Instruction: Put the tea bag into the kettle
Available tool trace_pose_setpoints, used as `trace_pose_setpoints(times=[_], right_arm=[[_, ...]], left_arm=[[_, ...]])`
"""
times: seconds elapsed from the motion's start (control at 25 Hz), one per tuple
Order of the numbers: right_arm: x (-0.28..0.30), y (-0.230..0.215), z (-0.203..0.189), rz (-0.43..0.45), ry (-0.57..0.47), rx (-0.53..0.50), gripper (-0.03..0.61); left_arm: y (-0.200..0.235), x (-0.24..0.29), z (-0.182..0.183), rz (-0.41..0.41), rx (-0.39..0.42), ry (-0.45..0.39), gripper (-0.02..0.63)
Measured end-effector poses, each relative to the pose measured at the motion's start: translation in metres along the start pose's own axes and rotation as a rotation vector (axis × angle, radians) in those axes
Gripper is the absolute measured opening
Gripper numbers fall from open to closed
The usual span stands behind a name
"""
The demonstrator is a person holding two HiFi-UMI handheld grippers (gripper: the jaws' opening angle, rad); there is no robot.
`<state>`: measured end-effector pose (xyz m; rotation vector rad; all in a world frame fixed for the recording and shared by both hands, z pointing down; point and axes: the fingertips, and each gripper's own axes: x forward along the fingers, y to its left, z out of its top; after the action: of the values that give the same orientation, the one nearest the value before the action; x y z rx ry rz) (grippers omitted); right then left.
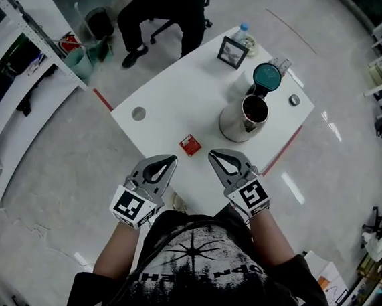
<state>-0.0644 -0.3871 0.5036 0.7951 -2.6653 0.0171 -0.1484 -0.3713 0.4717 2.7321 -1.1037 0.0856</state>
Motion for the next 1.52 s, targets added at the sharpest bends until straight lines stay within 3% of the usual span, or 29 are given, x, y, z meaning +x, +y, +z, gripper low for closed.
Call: trace_pose_setpoints(times=[0.2,0.36,0.76,1.0,1.52], right_arm=[[0.026,0.009,-0.019,0.050,0.068,-0.029,0.015],[0.050,0.011,-0.040,0.087,0.135,0.002,0.103],[0.100,0.007,-0.112,0.167,0.351,-0.010,0.227],[0.123,0.002,-0.152,0.201,0.446,0.000,0.250],[0.149,-0.006,-0.190,0.181,0.563,0.048,0.279]], left_arm=[[0.008,-0.002,0.005,0.054,-0.057,-0.011,0.008],[0.010,-0.005,0.009,0.067,-0.039,-0.007,0.008],[0.022,-0.025,0.001,0.161,-0.059,0.023,0.008],[0.020,-0.031,-0.009,0.199,-0.086,0.042,0.008],[0.012,-0.054,-0.029,0.249,-0.120,0.073,0.008]])
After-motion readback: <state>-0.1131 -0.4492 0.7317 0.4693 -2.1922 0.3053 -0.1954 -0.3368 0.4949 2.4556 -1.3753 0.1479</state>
